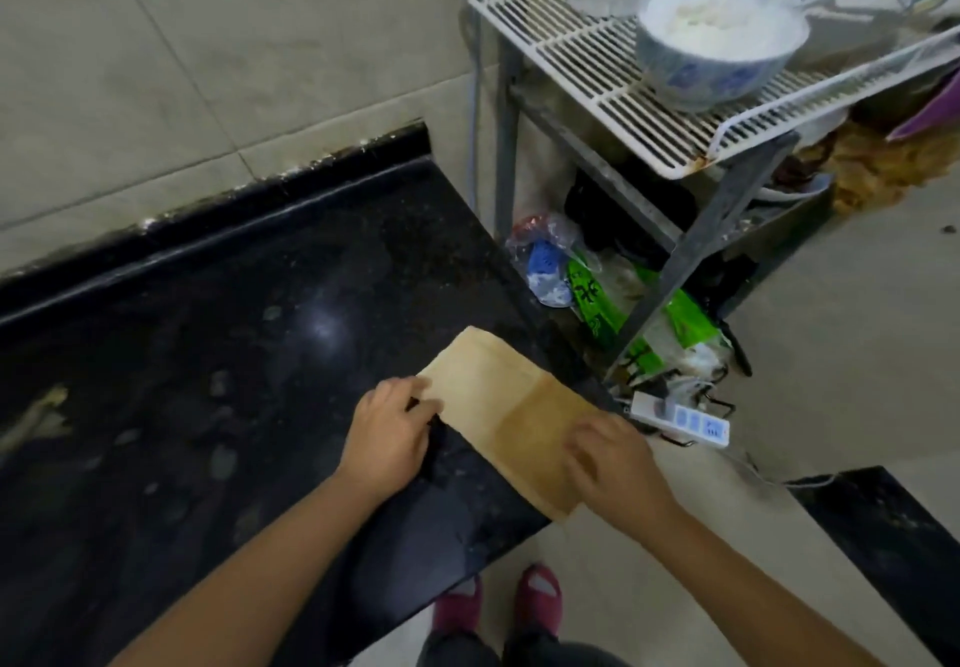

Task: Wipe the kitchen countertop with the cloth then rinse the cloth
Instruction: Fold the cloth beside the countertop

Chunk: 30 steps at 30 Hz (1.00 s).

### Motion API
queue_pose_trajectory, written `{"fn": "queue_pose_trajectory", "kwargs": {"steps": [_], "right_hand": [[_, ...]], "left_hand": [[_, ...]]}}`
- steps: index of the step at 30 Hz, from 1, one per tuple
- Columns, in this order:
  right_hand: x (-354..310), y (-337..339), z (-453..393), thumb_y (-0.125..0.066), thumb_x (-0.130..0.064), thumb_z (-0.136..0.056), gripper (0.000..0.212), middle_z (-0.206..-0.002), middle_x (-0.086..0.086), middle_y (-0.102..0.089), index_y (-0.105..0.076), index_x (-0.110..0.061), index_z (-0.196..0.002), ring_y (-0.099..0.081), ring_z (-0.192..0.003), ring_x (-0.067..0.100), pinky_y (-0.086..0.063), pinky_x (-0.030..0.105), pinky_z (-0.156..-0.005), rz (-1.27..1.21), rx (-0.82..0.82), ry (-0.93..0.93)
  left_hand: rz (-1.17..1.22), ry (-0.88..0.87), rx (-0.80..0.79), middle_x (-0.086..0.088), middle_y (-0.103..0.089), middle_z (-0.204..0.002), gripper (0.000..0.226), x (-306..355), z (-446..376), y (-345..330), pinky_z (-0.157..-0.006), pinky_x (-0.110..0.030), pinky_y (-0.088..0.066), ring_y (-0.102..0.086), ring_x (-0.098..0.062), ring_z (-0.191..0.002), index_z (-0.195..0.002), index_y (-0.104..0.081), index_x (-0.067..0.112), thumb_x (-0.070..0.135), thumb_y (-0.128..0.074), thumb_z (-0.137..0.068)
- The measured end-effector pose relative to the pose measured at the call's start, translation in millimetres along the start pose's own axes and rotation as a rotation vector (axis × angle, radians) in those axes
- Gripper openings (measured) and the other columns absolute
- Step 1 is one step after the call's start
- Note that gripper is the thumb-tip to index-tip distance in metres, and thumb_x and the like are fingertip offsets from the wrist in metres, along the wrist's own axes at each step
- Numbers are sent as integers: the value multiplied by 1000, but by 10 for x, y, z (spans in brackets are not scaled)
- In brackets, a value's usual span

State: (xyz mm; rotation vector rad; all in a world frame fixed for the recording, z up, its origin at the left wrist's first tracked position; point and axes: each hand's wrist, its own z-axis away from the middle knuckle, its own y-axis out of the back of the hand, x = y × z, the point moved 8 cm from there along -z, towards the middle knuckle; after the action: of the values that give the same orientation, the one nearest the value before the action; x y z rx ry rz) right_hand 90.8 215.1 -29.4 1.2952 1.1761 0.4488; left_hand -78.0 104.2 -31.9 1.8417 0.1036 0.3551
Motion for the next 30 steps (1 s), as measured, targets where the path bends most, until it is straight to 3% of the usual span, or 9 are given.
{"fn": "queue_pose_trajectory", "kwargs": {"steps": [2,3,5,7,12,16,21,27,30], "right_hand": [[137,-29,-240,-48,-21,-77,27,-76,11,-67,-70,-6,-73,-65,-70,31,-55,41,-59,2,-49,-126],[188,-59,-369,-51,-17,-82,25,-89,15,-68,-71,-4,-87,-64,-83,36,-53,44,-70,15,-73,-178],[242,-181,-582,-50,-17,-91,32,-121,14,-59,-59,-7,-120,-52,-113,34,-43,40,-92,35,-205,-255],[218,-289,-708,-44,-22,-95,37,-130,9,-50,-48,-15,-130,-44,-120,28,-38,35,-94,104,-332,-219],[76,-427,-771,-40,-13,-94,34,-122,15,-46,-43,-12,-128,-52,-107,31,-42,35,-84,104,-482,-148],[62,-417,-808,-42,-11,-92,39,-114,16,-58,-43,-13,-130,-55,-105,32,-44,34,-81,-29,-515,-164],[98,-377,-796,-47,0,-84,57,-68,-9,-46,-41,-17,-138,-53,-88,20,-43,29,-82,-262,-531,-266],[172,-316,-772,-56,-2,-83,45,-68,-9,-46,-55,-15,-126,-49,-73,10,-37,16,-59,-330,-541,-276],[151,-300,-703,-58,-5,-86,40,-101,-2,-63,-58,-16,-124,-58,-93,10,-38,10,-72,-293,-603,-220]], "left_hand": [[38,136,23,-10,-65,-76,25,89,111,11,-52,-34,-52,-59,-30,-67,-83,-71,8,15,-50,-72],[76,226,16,-9,-64,-75,29,142,156,12,-53,-33,-51,-61,-30,-65,-88,-71,9,20,-46,-78],[178,457,-91,-7,-66,-87,30,231,221,-75,-64,-32,-47,-62,-29,-80,-109,-64,13,27,-46,-90],[221,612,-153,-1,-66,-100,34,323,270,-207,-68,-28,-43,-60,-20,-92,-122,-53,20,37,-44,-94],[296,874,-126,2,-64,-100,41,332,276,-299,-63,-24,-40,-60,-15,-93,-128,-45,23,42,-48,-91],[323,959,-78,-1,-64,-107,33,384,225,-303,-66,-25,-41,-59,-17,-97,-125,-49,21,26,-48,-92],[505,1012,111,-8,-66,-99,24,407,311,-251,-69,-20,-38,-59,-21,-91,-111,-62,12,10,-52,-90],[598,1079,236,-1,-56,-79,18,449,433,-214,-60,-10,-36,-53,-13,-75,-102,-65,5,2,-57,-86],[597,1082,230,0,-56,-82,20,448,467,-184,-63,-8,-35,-56,-14,-79,-103,-66,6,2,-57,-86]]}}
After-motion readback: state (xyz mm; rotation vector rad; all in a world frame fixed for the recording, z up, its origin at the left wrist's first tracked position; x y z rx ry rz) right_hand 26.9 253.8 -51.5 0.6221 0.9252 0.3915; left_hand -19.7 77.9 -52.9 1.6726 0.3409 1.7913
